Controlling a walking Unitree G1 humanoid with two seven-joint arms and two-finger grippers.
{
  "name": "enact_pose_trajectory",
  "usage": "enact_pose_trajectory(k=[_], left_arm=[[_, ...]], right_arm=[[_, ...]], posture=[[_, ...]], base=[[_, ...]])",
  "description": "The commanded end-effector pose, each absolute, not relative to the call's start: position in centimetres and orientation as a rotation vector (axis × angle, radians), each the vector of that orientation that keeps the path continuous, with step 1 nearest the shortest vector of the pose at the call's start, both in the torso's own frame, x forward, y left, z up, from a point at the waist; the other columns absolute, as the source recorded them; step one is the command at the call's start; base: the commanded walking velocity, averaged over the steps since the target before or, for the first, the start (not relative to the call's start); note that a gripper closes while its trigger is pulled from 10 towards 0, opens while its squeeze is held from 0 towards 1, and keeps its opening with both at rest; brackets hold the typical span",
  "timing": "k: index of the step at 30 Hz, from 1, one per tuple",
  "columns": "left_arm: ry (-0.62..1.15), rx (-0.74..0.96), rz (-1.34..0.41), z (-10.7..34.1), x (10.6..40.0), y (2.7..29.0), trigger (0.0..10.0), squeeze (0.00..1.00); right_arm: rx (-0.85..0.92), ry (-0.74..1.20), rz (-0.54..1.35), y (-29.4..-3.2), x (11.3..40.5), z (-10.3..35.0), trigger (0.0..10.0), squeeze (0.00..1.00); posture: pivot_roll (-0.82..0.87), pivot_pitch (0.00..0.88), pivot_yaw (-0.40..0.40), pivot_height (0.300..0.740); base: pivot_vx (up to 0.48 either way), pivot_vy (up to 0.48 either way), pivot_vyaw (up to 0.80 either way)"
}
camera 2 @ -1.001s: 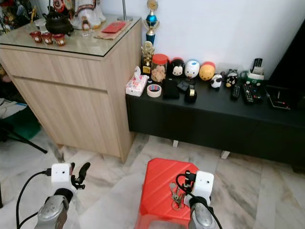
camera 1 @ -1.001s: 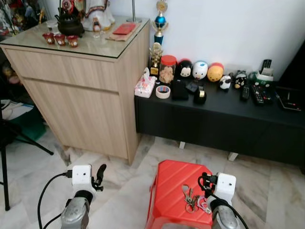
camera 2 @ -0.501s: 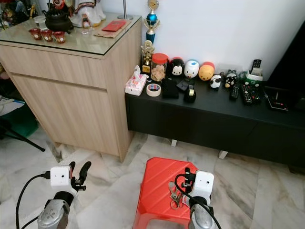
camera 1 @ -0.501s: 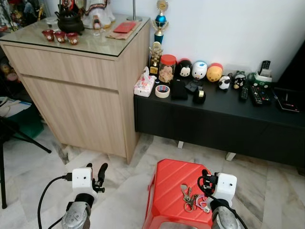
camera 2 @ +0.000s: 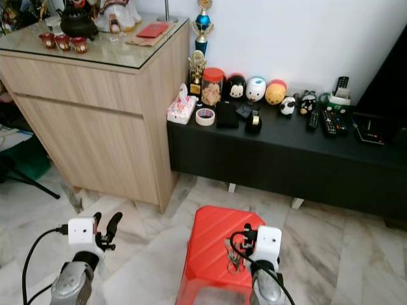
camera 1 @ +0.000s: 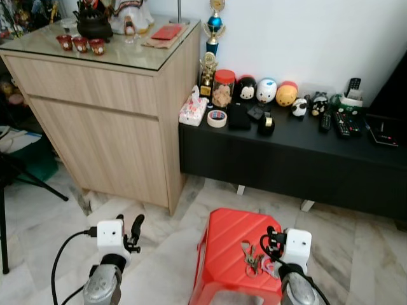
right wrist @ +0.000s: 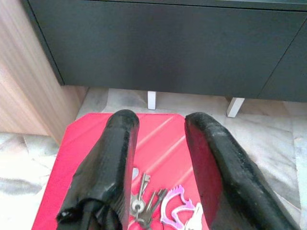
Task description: Hang keys on a hook
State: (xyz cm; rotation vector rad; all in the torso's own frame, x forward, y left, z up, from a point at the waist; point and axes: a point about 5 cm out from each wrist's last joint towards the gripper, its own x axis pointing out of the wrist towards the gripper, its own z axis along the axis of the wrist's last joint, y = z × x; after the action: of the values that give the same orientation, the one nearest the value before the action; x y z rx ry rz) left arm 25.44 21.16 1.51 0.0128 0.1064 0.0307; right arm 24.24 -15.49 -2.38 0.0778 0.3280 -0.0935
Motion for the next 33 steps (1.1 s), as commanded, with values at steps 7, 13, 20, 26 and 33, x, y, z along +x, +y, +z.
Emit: enact_pose_trajectory(k=[7,13,20,26,33], left_arm=[[0.136,0.011,0.033,1.28,25.44,21.14,10.0,0.0],[0.14,0.007,0.028,1.27,25.48,21.11,10.0,0.0],[0.143,-0.014,0.004,1.3,25.6,20.69,10.0,0.0],[0.143,-0.016,-0.01,1.42,25.75,20.58,10.0,0.0],[0.144,-0.014,-0.02,1.46,25.79,20.45,10.0,0.0]], right_arm=[[0.068,0.32,-0.07,-15.2,24.46,-2.16,10.0,0.0],[0.068,0.318,-0.07,-15.18,24.51,-2.12,10.0,0.0],[0.067,0.316,-0.056,-15.03,24.59,-2.07,10.0,0.0],[0.067,0.3,-0.036,-14.75,24.63,-1.9,10.0,0.0],[0.081,0.299,-0.036,-14.71,24.53,-1.94,10.0,0.0]], posture=[[0.08,0.0,-0.083,0.65],[0.08,0.0,-0.084,0.65],[0.08,0.0,-0.084,0.65],[0.08,0.0,-0.079,0.65],[0.08,0.0,-0.078,0.65]], base=[[0.0,0.0,0.0],[0.0,0.0,0.0],[0.0,0.0,0.0],[0.0,0.0,0.13],[0.036,0.0,0.59]])
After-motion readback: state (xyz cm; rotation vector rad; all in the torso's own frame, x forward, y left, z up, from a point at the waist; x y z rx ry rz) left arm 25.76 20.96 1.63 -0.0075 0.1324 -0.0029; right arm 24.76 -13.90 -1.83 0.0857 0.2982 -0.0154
